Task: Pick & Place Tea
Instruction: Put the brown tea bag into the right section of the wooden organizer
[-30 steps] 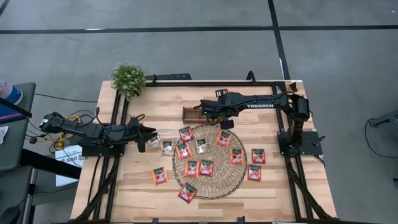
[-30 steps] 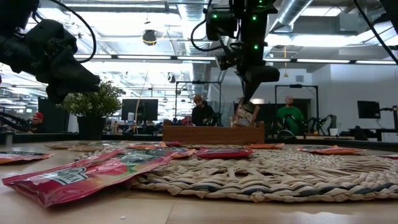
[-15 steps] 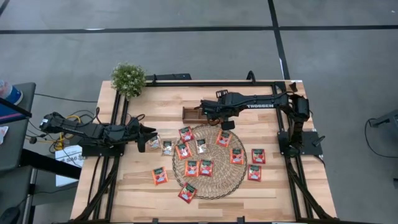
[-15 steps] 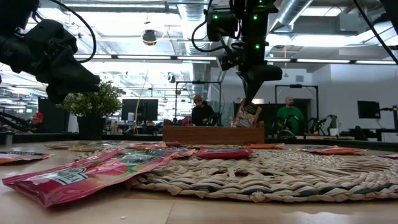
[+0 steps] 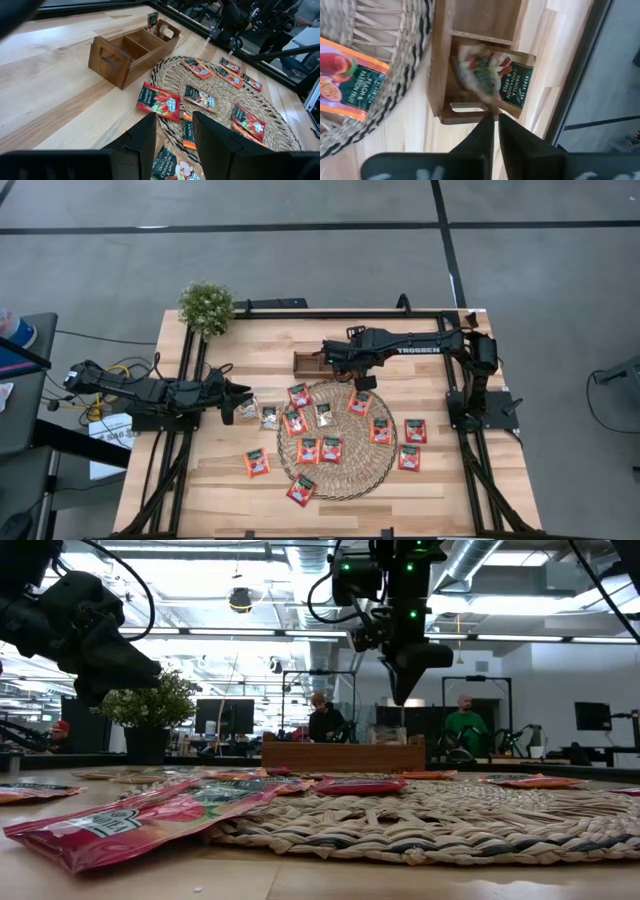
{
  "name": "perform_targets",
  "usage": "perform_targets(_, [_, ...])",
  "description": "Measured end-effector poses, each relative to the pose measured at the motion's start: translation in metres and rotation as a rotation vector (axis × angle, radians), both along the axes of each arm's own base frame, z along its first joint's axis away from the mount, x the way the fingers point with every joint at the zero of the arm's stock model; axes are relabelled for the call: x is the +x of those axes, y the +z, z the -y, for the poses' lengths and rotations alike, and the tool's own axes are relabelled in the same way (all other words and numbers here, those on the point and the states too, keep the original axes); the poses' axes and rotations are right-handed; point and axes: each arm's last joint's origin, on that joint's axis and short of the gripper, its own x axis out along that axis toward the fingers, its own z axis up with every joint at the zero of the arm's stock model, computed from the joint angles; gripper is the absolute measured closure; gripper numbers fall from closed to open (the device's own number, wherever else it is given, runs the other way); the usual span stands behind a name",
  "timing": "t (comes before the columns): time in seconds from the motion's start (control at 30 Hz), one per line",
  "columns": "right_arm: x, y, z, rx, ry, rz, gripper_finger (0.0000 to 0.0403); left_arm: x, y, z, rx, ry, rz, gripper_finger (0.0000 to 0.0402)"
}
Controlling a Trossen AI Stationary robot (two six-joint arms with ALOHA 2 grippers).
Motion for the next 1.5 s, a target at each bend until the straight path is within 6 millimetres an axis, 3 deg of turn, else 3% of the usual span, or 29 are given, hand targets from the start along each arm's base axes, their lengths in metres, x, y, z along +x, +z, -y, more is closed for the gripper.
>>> perform_targets(0.27, [0.000,0.000,0.002,-0.016,-0.007,-0.002,0.0339,0.000,0.000,0.000,0.000,0.000,0.000,0.0282])
perform_targets(0.63, [0.006,0.000,-0.006,-0.002,0.021,0.048,0.0336,0.000,0.000,0.000,0.000,0.000,0.000,0.0282])
perform_targets(0.83, [0.015,0.002,0.004,0.004,0.117,0.124,0.0336,0.000,0.000,0.000,0.000,-0.001,0.000,0.0282])
perform_targets(1.13, [0.012,0.001,0.020,0.092,0.138,0.125,0.0336,0.000,0.000,0.000,0.000,0.000,0.000,0.0282])
perform_targets(1.5, [0.012,0.001,0.024,0.131,0.186,0.139,0.0336,0.000,0.000,0.000,0.000,0.000,0.000,0.0282])
